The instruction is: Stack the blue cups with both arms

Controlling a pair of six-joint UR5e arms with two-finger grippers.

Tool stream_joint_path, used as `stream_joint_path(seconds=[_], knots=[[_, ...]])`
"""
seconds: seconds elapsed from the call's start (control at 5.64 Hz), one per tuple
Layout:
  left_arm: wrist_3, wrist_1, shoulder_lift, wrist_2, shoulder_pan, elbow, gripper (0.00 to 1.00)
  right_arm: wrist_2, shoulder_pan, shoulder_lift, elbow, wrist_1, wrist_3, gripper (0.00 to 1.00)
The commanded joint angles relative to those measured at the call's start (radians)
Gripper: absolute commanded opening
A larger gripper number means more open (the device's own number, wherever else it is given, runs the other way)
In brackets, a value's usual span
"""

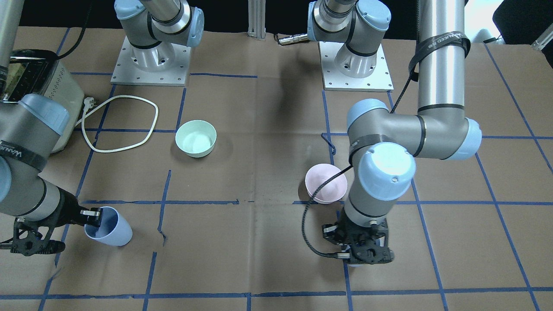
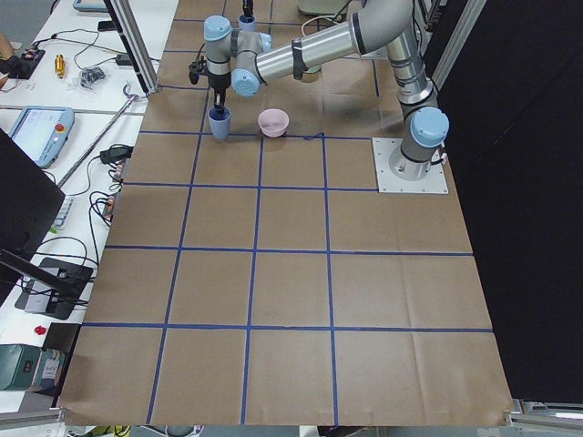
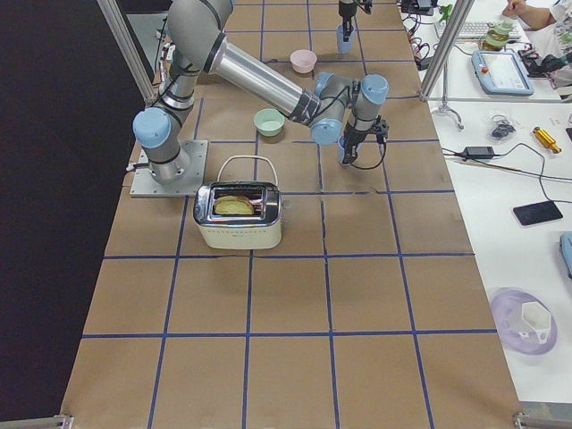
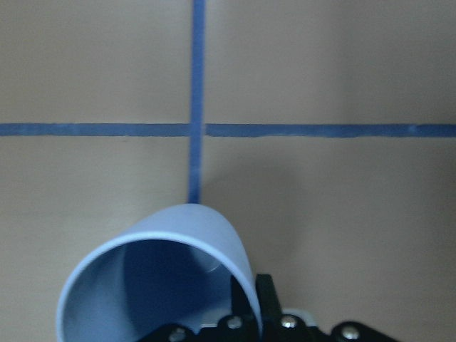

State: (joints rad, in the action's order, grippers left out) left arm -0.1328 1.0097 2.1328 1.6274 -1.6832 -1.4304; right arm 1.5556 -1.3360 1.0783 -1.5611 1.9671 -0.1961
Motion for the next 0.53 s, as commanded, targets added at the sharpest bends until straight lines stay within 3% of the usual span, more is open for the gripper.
stream_joint_path(seconds=[0.0, 0.35], knots=[[-0.282, -0.012, 0.092, 0.003, -0.190, 0.115, 0.08, -0.002, 0.000, 0.002, 0.003, 0.004, 0.000, 0.03], [-0.315, -0.040, 0.137, 0.011, -0.289, 0.145, 0.07, 0.000, 0.000, 0.031, 0.041, -0.007, 0.001, 0.03]])
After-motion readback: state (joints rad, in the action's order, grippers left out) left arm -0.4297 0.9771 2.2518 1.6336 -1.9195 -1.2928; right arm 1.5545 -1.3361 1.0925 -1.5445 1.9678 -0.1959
